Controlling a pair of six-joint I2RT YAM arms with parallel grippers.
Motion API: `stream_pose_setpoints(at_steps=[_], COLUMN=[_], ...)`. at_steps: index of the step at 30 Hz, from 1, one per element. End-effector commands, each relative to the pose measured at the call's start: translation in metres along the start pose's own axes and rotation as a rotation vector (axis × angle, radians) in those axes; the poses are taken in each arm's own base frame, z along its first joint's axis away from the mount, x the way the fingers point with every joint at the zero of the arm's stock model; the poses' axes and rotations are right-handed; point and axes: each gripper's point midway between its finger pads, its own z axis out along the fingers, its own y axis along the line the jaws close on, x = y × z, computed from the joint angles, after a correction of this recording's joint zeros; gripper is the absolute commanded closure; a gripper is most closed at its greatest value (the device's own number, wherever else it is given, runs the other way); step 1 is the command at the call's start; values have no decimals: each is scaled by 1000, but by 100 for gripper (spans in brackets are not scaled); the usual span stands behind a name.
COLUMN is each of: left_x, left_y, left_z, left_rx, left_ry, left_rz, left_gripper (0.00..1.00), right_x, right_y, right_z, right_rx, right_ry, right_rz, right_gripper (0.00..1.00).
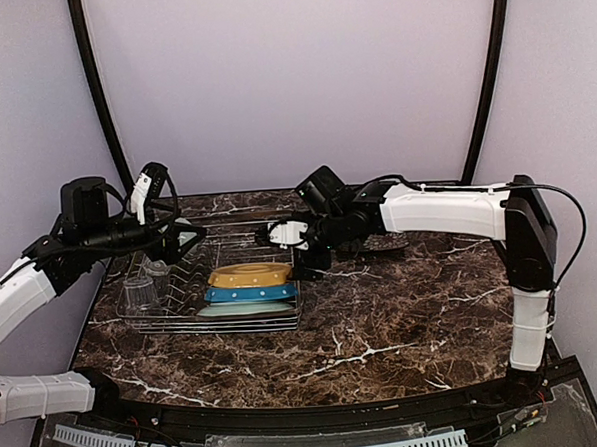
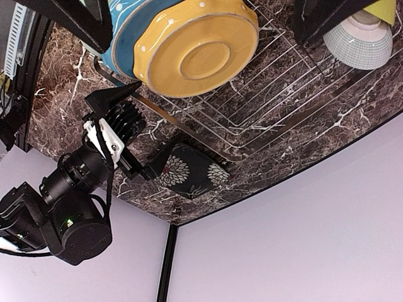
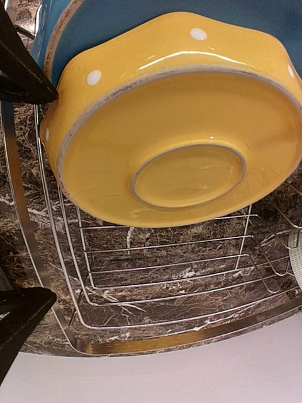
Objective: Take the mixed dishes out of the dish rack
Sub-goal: Grab the plate from the dish rack.
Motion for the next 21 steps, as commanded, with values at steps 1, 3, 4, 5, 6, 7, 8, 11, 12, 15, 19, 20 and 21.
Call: stream_pose_setpoints(at_steps=[1,3,4,5,6,7,8,11,12,15,19,20,21], left_x=[3,4,4,4,3,4,3,3,3,2,0,0,0], left_y=[0,0,0,0,0,0,0,0,1,1,1,1,2], left_z=[0,1,1,1,0,1,0,0,-1,-2,-5,-5,-6], left_rx=[6,7,5,4,3,4,4,1,-1,-8,-16,-16,-18], left_ry=[-11,-10,-11,-11,-13,-12,-14,-13,-10,-5,-11,-11,-11], left_rz=[-9,-10,-10,-10,-9,-11,-8,-3,-3,0,4,2,0], left_gripper=[0,0,0,0,0,0,0,0,0,0,0,0,0], right_x=[-1,0,0,1,2,2,3,6,5,6,5,5,5], right_y=[13,15,17,19,21,22,25,32,34,32,30,29,27], right_z=[7,8,9,9,10,10,11,12,13,19,28,30,32], right_rx=[-48,-57,-66,-75,-83,-87,-101,-129,-136,-135,-136,-134,-128], right_ry=[0,-2,-1,-1,1,0,-2,-14,-18,-15,-12,-12,-8], right_rz=[-70,-90,-97,-110,-119,-128,-135,-154,-159,-171,-185,-187,-186], right_gripper=[1,1,1,1,1,1,1,1,1,1,2,2,2])
